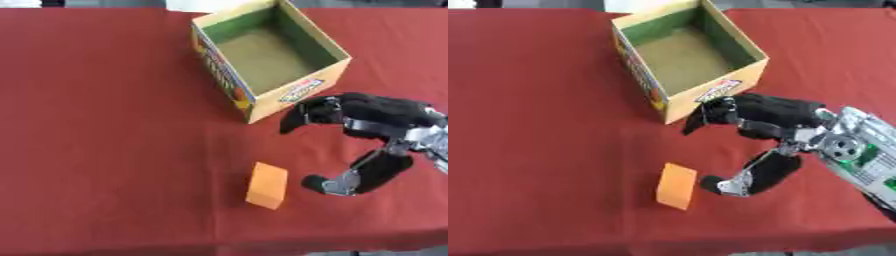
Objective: Pick up objects on the table and place them in the box.
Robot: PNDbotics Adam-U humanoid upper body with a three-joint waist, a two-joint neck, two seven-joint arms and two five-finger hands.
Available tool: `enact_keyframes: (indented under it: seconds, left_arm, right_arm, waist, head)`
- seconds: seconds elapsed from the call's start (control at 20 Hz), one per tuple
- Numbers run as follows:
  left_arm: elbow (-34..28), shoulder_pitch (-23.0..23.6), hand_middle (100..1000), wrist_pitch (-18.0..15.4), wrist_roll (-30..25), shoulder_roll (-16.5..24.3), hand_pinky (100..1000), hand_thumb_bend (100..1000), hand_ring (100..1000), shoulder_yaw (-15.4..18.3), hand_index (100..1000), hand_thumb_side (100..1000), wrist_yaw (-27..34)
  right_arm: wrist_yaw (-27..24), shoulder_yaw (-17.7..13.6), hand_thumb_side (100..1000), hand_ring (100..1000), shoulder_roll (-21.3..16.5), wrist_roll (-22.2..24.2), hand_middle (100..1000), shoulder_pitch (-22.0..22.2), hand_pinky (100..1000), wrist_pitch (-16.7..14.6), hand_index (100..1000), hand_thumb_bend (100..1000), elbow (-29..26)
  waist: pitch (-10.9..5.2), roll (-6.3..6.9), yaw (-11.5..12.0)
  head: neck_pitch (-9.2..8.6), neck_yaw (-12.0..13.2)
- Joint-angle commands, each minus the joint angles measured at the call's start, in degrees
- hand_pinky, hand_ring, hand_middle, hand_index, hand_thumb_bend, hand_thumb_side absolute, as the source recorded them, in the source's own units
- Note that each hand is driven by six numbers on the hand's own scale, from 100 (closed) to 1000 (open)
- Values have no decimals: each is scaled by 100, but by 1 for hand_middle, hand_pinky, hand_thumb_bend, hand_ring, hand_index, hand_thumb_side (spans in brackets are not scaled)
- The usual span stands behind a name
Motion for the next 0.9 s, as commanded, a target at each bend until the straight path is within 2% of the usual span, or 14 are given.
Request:
enact_keyframes:
  seconds: [0.05,0.35,0.55,0.7,0.9]
  left_arm:
    - [-81,-85,790,-9,-25,77,772,447,760,14,890,1000,24]
    - [-81,-102,792,-11,-44,51,771,443,760,1,886,1000,45]
    - [-81,-115,792,-14,-55,28,771,439,760,-9,885,1000,61]
    - [-81,-118,791,-12,-59,12,771,435,760,-9,885,1000,71]
    - [-81,-125,791,-11,-65,-7,770,430,760,-14,885,1000,83]
  right_arm:
    - [-69,-29,396,899,-91,259,823,-108,942,47,870,320,-84]
    - [-5,-32,430,901,63,713,826,-165,943,323,873,340,-84]
    - [125,20,544,905,216,815,831,-177,945,503,880,402,-84]
    - [272,51,598,906,320,809,833,-204,942,553,885,455,-84]
    - [581,108,588,907,436,790,837,-214,940,517,890,457,-84]
  waist:
    - [-60,19,9]
    - [-34,20,31]
    - [-23,18,47]
    - [-14,16,59]
    - [6,10,76]
  head:
    - [40,-7]
    - [40,-24]
    - [40,-24]
    - [40,-38]
    - [40,-46]
